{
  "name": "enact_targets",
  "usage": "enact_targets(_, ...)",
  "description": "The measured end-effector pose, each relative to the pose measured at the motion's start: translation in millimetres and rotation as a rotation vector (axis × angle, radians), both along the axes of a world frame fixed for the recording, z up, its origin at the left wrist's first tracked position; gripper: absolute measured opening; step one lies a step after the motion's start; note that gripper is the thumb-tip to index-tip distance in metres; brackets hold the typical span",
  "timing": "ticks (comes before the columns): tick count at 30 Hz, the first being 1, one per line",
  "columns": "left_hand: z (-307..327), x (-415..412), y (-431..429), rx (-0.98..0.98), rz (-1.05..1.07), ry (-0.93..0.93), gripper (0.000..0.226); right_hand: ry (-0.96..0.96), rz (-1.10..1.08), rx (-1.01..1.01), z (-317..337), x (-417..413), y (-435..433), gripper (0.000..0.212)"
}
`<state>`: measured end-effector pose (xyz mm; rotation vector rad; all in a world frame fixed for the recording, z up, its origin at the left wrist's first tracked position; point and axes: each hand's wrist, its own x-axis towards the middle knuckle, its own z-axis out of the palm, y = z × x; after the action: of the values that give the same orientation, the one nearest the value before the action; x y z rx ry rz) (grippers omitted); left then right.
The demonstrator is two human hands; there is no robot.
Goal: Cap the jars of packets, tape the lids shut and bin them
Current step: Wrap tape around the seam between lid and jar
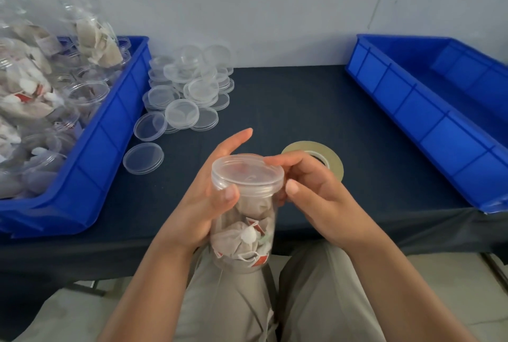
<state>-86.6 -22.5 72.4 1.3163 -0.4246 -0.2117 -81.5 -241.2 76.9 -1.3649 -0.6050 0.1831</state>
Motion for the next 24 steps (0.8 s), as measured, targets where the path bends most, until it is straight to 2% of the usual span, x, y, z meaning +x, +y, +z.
enact_targets(5, -6.1, 9.1, 16.4, 0.054, 0.039, -0.058, 0.106, 0.056, -0.009, 0.033, -0.6, 9.1, 18.1, 0.046)
enact_targets(15, -4.9, 25.6, 28.8, 0.149, 0.063, -0.096, 0.099, 0.021, 0.014, 0.014, -11.4, 36.1, 23.5, 0.031)
enact_targets(19, -5.4, 25.9, 12.9, 0.081, 0.064, -0.053, 0.101, 0.026, -0.002, -0.017, -13.8, 41.0, 11.9, 0.022)
enact_targets(22, -3.6, 25.1, 0.5, -0.044, 0.079, 0.055, 0.096, 0.010, 0.003, -0.021, -16.9, 42.1, 1.9, 0.028)
enact_targets(24, -1.9, 25.8, -5.2, -0.046, 0.125, 0.089, 0.090, -0.052, 0.006, -0.064, -17.8, 39.1, -2.3, 0.029)
